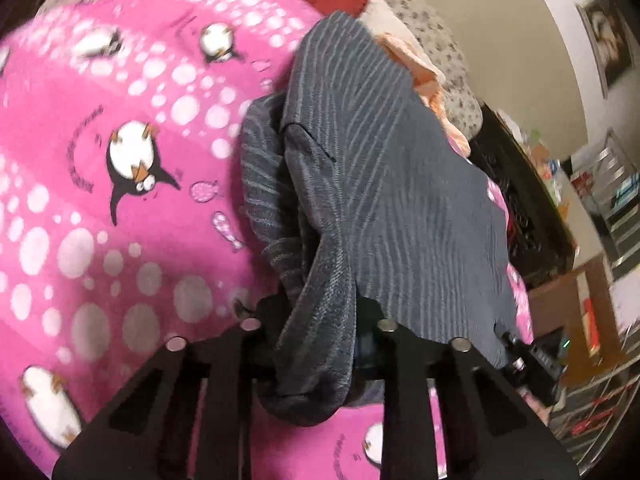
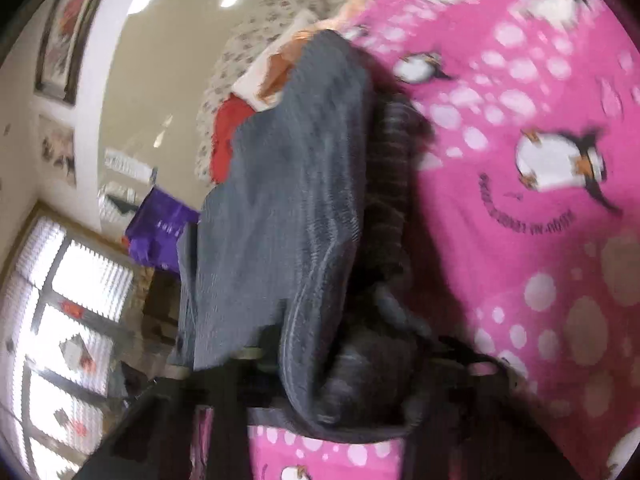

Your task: Fold large clothes

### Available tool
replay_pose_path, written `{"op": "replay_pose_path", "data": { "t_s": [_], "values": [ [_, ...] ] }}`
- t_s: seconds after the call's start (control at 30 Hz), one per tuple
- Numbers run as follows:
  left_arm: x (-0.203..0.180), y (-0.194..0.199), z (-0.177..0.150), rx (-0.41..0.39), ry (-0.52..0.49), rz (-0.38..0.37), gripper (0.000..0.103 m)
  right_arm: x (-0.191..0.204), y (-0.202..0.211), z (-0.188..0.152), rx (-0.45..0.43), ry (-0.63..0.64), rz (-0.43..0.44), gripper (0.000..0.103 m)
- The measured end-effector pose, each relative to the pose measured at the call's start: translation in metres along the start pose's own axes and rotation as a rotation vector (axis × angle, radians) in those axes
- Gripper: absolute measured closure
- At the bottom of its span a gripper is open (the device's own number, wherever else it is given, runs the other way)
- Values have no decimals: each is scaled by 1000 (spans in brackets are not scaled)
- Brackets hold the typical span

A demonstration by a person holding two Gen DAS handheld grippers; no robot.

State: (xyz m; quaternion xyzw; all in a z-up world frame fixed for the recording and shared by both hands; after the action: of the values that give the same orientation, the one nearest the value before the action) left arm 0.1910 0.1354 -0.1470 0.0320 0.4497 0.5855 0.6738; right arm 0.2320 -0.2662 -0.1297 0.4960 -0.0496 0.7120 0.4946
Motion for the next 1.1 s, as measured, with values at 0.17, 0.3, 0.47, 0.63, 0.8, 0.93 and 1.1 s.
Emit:
{"op": "replay_pose_path", "data": {
  "t_s": [0.17,0.3,0.47,0.63,0.8,0.93,1.1],
  "values": [
    [-20,40,-9,27,-13,-51,86,35,50,7,-17,88,42,89],
    [-26,86,-50,98,-28,-88,85,35,103,-17,52,67,50,89],
    [-15,107,-98,149,-45,-52,81,5,145,-67,190,-21,1,82],
    [0,112,-110,128,-21,-25,60,7,168,-62,151,18,-86,80],
    [3,117,-130,163,-31,-58,45,52,182,-45,116,227,-147,76],
    [14,114,-129,163,36,-104,45,50,197,-33,78,312,-268,76],
    [17,111,-110,142,74,-115,45,64,217,-13,-56,405,-345,76]
  ]
}}
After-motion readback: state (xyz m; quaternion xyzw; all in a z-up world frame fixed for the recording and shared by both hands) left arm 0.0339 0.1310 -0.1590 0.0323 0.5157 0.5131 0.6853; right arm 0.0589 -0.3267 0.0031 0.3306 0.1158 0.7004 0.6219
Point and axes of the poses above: each gripper's, at about its wrist camera, not at the fingertips, and y roughly against the way its jaws point, x to its left, z to its top, the point moved 7 cm from there along -y, roughly the way its jaws point, and after that the axes turned 11 degrees about -x, right-handed, at the moved point
